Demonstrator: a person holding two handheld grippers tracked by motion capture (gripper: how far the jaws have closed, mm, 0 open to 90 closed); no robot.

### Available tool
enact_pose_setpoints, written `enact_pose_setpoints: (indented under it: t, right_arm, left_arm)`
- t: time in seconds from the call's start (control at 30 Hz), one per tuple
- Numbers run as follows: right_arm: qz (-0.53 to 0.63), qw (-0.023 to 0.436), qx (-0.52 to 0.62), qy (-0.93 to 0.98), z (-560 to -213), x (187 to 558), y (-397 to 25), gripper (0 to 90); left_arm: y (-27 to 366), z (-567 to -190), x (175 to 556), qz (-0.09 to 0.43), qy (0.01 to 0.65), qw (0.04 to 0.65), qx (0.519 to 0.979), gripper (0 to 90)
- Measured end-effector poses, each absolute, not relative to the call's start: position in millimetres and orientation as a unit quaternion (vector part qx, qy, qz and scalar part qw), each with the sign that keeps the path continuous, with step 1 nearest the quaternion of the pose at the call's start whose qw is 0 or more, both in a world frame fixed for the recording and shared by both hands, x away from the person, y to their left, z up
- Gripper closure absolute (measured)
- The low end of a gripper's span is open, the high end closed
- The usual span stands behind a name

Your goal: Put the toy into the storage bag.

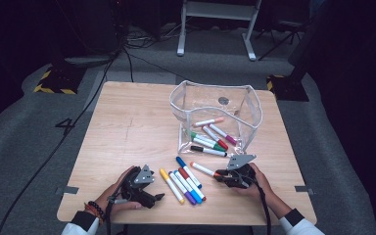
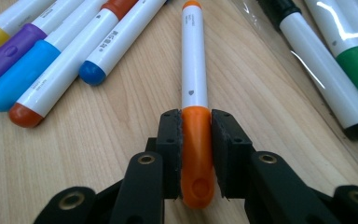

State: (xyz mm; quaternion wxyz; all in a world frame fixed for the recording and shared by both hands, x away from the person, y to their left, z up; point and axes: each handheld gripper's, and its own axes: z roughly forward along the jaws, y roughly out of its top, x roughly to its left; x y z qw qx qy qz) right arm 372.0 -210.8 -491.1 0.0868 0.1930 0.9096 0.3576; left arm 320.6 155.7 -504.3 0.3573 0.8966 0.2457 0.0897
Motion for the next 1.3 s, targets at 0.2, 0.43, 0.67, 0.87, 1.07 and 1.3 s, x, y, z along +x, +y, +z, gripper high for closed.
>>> enact_pose_setpoints:
  t: [0.2,0.43,0.67,0.87,1.07,1.3]
  right_arm:
    - [0.366,0.097,0.184,0.907,-481,371,-219,74.7]
    - [0.369,0.115,0.164,0.907,-463,369,-226,74.9]
    - [0.376,0.125,0.149,0.906,-450,367,-229,75.1]
    - [0.394,0.132,0.135,0.899,-428,365,-228,75.1]
    - [0.414,0.134,0.112,0.893,-396,369,-226,75.1]
    - [0.431,0.157,0.082,0.885,-343,373,-221,75.1]
  left_arm:
    - [156,-504,320,0.089,0.246,0.357,0.897,12.6]
    - [156,-504,321,0.088,0.245,0.357,0.897,12.6]
    - [156,-504,321,0.089,0.245,0.357,0.897,12.6]
    - [156,-504,321,0.089,0.245,0.357,0.897,12.6]
    - [156,-504,320,0.089,0.246,0.357,0.897,12.6]
    - [156,-504,321,0.089,0.245,0.357,0.897,12.6]
